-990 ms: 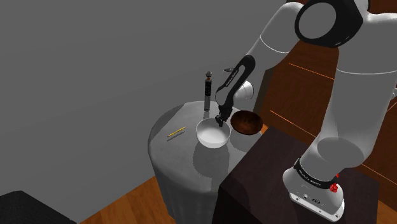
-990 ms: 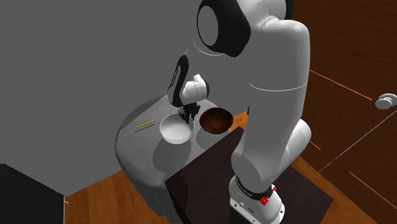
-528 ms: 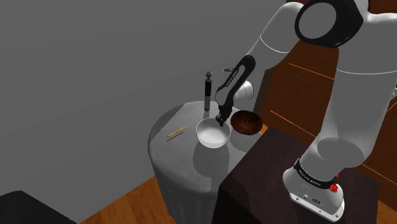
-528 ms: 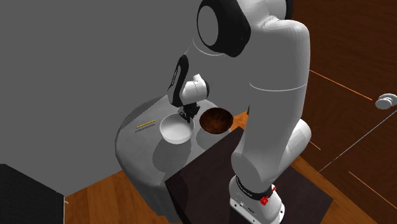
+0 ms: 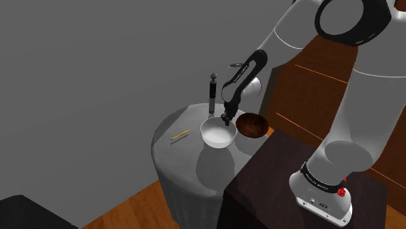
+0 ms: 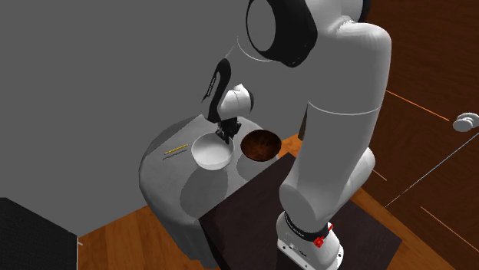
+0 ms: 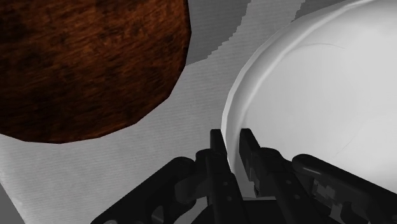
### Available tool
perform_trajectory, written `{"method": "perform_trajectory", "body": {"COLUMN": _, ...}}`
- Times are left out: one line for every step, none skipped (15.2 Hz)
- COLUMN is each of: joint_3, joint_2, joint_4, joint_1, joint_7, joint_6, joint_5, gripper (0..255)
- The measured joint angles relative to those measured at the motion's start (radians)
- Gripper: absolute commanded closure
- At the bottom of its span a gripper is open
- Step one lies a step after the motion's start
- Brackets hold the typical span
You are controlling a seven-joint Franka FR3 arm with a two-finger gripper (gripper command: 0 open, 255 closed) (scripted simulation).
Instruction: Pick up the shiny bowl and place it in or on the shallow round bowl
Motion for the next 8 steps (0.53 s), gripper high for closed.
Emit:
{"method": "perform_trajectory", "body": {"joint_3": -0.002, "joint_2": -0.015, "joint_4": 0.000, "joint_1": 0.002, "joint_7": 0.005, "joint_6": -0.014, "joint_5": -0.005, "gripper": 255}}
{"method": "perform_trajectory", "body": {"joint_3": -0.004, "joint_2": -0.026, "joint_4": 0.001, "joint_1": 0.002, "joint_7": 0.007, "joint_6": -0.027, "joint_5": -0.009, "gripper": 255}}
{"method": "perform_trajectory", "body": {"joint_3": -0.006, "joint_2": -0.042, "joint_4": 0.000, "joint_1": 0.004, "joint_7": 0.012, "joint_6": -0.041, "joint_5": -0.014, "gripper": 255}}
{"method": "perform_trajectory", "body": {"joint_3": -0.008, "joint_2": -0.059, "joint_4": -0.003, "joint_1": 0.005, "joint_7": 0.016, "joint_6": -0.055, "joint_5": -0.018, "gripper": 255}}
{"method": "perform_trajectory", "body": {"joint_3": -0.010, "joint_2": -0.074, "joint_4": -0.005, "joint_1": 0.005, "joint_7": 0.019, "joint_6": -0.069, "joint_5": -0.023, "gripper": 255}}
{"method": "perform_trajectory", "body": {"joint_3": -0.011, "joint_2": -0.087, "joint_4": -0.002, "joint_1": 0.006, "joint_7": 0.023, "joint_6": -0.083, "joint_5": -0.027, "gripper": 255}}
{"method": "perform_trajectory", "body": {"joint_3": -0.012, "joint_2": -0.097, "joint_4": -0.001, "joint_1": 0.007, "joint_7": 0.026, "joint_6": -0.095, "joint_5": -0.030, "gripper": 255}}
{"method": "perform_trajectory", "body": {"joint_3": -0.014, "joint_2": -0.113, "joint_4": -0.002, "joint_1": 0.007, "joint_7": 0.029, "joint_6": -0.110, "joint_5": -0.035, "gripper": 255}}
